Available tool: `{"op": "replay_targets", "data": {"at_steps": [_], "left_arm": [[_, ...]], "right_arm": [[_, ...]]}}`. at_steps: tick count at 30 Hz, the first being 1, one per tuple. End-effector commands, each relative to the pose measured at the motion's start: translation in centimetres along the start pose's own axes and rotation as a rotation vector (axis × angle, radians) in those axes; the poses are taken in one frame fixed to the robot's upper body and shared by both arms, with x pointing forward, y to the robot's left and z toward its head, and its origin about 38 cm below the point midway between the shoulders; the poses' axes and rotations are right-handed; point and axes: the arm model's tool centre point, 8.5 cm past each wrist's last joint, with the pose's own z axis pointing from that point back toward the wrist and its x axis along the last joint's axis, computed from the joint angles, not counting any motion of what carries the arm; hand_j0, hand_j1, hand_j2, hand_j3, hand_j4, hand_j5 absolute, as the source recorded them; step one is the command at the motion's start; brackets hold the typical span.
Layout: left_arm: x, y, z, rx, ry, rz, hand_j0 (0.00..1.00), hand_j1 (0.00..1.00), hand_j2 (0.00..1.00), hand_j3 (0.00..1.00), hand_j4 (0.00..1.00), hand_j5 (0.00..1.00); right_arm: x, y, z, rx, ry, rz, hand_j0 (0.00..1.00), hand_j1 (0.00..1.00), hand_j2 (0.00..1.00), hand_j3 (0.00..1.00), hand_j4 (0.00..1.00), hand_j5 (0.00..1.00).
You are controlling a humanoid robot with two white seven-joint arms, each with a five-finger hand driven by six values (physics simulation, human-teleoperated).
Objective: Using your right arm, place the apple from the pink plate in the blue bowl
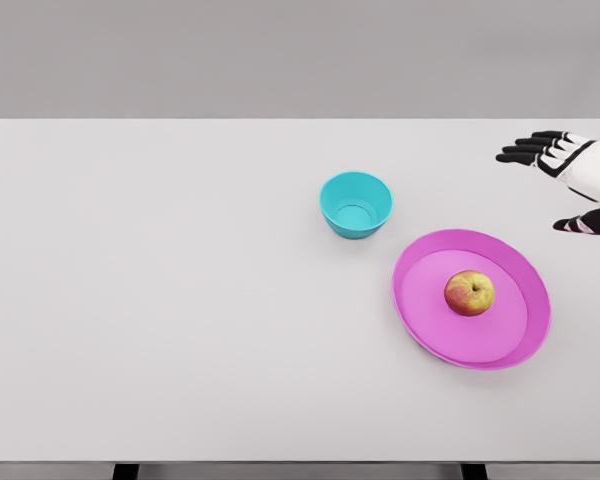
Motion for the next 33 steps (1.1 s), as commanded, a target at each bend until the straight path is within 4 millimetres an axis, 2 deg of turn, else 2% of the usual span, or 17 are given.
{"op": "replay_targets", "data": {"at_steps": [1,4,5,6,8,11,14,19,24,27,30,33], "left_arm": [[0.0,0.0,0.0,0.0,0.0,0.0,1.0,1.0,1.0,1.0,1.0,1.0],[0.0,0.0,0.0,0.0,0.0,0.0,1.0,1.0,1.0,1.0,1.0,1.0],[0.0,0.0,0.0,0.0,0.0,0.0,1.0,1.0,1.0,1.0,1.0,1.0],[0.0,0.0,0.0,0.0,0.0,-0.001,1.0,1.0,1.0,1.0,1.0,1.0],[0.0,0.0,0.0,0.0,0.0,0.0,1.0,1.0,1.0,1.0,1.0,1.0],[0.0,0.0,0.0,0.0,0.001,0.0,1.0,1.0,1.0,1.0,1.0,1.0],[0.0,0.0,0.0,0.0,0.001,0.0,1.0,1.0,1.0,1.0,1.0,1.0],[0.0,0.0,0.0,0.0,0.001,0.0,1.0,1.0,1.0,1.0,1.0,1.0],[0.0,0.0,0.0,0.0,0.0,0.0,1.0,1.0,1.0,1.0,1.0,1.0],[0.0,0.0,0.0,0.0,0.0,0.0,1.0,1.0,1.0,1.0,1.0,1.0],[0.0,0.0,0.0,0.0,0.0,0.0,1.0,1.0,1.0,1.0,1.0,1.0],[0.0,0.0,0.0,0.0,0.001,0.0,1.0,1.0,1.0,1.0,1.0,1.0]], "right_arm": [[0.1,0.0,0.0,-0.002,-0.002,-0.007,1.0,1.0,1.0,1.0,1.0,1.0],[-0.1,-0.6,0.5,0.01,0.006,0.009,1.0,1.0,1.0,1.0,1.0,1.0],[-0.2,-0.2,0.9,0.03,0.01,0.008,1.0,1.0,1.0,1.0,1.0,1.0],[1.0,0.5,0.7,0.047,-0.023,0.0,1.0,1.0,1.0,1.0,1.0,1.0],[1.8,-0.5,1.2,0.109,-0.045,0.054,1.0,1.0,1.0,1.0,1.0,1.0],[2.4,0.6,1.3,0.339,-0.059,0.08,1.0,1.0,1.0,1.0,1.0,1.0],[2.9,0.9,1.3,0.452,-0.075,0.106,1.0,1.0,1.0,1.0,1.0,1.0],[3.6,2.4,0.4,0.471,-0.103,0.077,1.0,1.0,1.0,1.0,1.0,1.0],[3.7,2.7,0.2,0.469,-0.108,0.073,1.0,1.0,1.0,1.0,1.0,1.0],[4.1,2.6,-1.1,0.459,-0.139,0.078,1.0,1.0,1.0,1.0,1.0,1.0],[4.0,3.6,-3.1,0.483,-0.17,0.064,1.0,1.0,1.0,1.0,1.0,1.0],[4.0,4.6,-3.2,0.507,-0.174,0.048,1.0,1.0,1.0,1.0,1.0,1.0]]}}
